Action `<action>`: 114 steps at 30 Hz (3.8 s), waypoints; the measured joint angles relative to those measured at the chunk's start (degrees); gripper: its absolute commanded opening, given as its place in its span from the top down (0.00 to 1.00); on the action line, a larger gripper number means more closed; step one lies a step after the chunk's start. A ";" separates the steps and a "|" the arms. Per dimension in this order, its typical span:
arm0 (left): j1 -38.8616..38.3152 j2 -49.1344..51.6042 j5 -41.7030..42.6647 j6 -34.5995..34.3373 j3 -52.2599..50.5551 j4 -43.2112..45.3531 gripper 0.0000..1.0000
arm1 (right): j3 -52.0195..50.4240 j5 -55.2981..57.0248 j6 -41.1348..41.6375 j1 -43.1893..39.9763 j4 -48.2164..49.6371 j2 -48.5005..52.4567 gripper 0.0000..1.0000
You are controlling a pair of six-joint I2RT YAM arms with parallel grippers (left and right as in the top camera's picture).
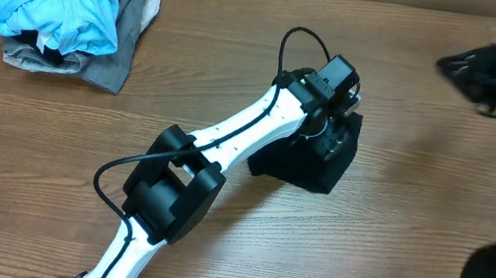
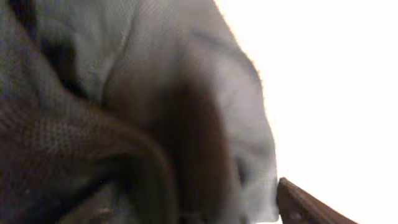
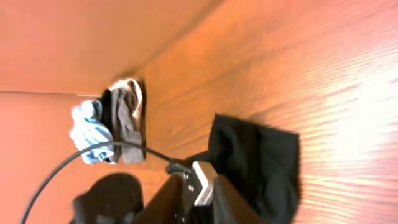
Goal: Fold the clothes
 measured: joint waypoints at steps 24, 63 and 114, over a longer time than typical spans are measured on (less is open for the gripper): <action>22.82 -0.85 -4.74 -0.98 68.04 -35.43 0.00 | -0.50 19.61 -6.95 18.49 -8.00 -0.26 0.44; 31.58 -0.83 -17.09 -1.55 56.59 -38.66 0.00 | -0.57 68.00 10.27 49.33 4.15 17.97 0.96; 31.61 -0.83 -17.09 0.17 56.59 -40.85 0.00 | -9.40 38.25 17.40 42.66 -20.61 7.15 0.51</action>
